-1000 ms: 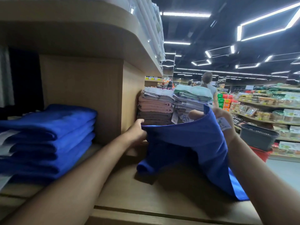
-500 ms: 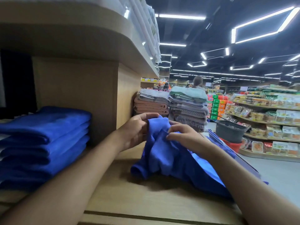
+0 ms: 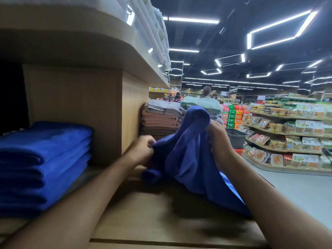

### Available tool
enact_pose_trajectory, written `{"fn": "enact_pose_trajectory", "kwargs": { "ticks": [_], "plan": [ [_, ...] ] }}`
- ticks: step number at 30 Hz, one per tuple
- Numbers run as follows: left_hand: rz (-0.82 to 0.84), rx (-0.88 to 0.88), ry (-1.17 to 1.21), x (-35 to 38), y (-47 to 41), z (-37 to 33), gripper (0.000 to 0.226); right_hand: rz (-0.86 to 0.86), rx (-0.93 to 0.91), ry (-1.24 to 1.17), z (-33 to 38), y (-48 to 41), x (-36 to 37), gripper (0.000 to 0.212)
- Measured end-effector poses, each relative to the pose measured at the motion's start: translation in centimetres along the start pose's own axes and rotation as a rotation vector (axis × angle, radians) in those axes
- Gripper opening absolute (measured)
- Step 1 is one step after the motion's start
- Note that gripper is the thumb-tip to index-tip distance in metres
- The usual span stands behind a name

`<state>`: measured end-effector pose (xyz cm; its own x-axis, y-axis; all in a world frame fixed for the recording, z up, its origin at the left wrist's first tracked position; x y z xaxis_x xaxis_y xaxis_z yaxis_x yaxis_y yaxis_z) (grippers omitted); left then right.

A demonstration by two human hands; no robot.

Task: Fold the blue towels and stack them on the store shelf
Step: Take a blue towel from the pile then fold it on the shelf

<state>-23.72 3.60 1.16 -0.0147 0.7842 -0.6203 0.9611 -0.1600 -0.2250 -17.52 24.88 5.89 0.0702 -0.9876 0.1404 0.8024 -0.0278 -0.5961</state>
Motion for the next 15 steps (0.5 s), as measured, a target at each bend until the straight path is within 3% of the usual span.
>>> {"fn": "enact_pose_trajectory", "kwargs": {
  "ticks": [2,3,4,7,9,11,12,14,15],
  "plan": [
    [-0.349,0.056,0.272,-2.4,-0.6,-0.2,0.017,0.026,0.061,-0.167,0.6,0.1,0.3,0.017],
    [-0.394,0.1,0.441,-3.0,-0.8,-0.5,0.022,0.087,0.094,-0.124,0.9,0.3,0.8,0.017],
    [-0.37,0.132,0.566,-3.1,-0.9,-0.9,0.03,0.215,0.145,0.027,0.7,0.7,1.6,0.014],
    [-0.238,0.077,0.643,-2.0,-1.5,-0.1,0.063,0.781,0.384,0.552,-2.0,3.5,3.9,0.009],
    [-0.17,-0.052,0.814,-1.3,-1.5,0.9,0.068,0.787,0.45,0.612,-2.5,4.1,3.9,0.012],
    [-0.118,-0.189,1.056,-0.8,-1.7,1.7,0.063,0.677,0.478,0.452,-2.0,3.3,2.9,0.048],
    [-0.082,-0.238,1.103,-0.5,-1.5,1.9,0.058,0.656,0.505,0.336,-1.4,3.1,2.7,0.046],
    [-0.059,-0.312,0.878,-0.3,-1.2,2.7,0.049,0.661,0.543,0.19,-0.7,3.1,2.8,0.03],
    [-0.059,-0.312,0.564,-0.4,-1.2,3.0,0.043,0.655,0.547,0.206,-0.8,3.3,2.8,0.025]
  ]
}}
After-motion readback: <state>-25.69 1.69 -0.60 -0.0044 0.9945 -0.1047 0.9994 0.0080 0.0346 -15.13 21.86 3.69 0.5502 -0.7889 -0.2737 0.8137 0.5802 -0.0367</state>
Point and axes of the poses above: each hand's wrist, its own y-axis away from the middle knuckle, its own x-axis out of the palm, z = x × y, the point moved 5 cm from there along -y, towards the middle knuckle, and after that the axes turned 3 degrees about -x, right-handed, at the moved point
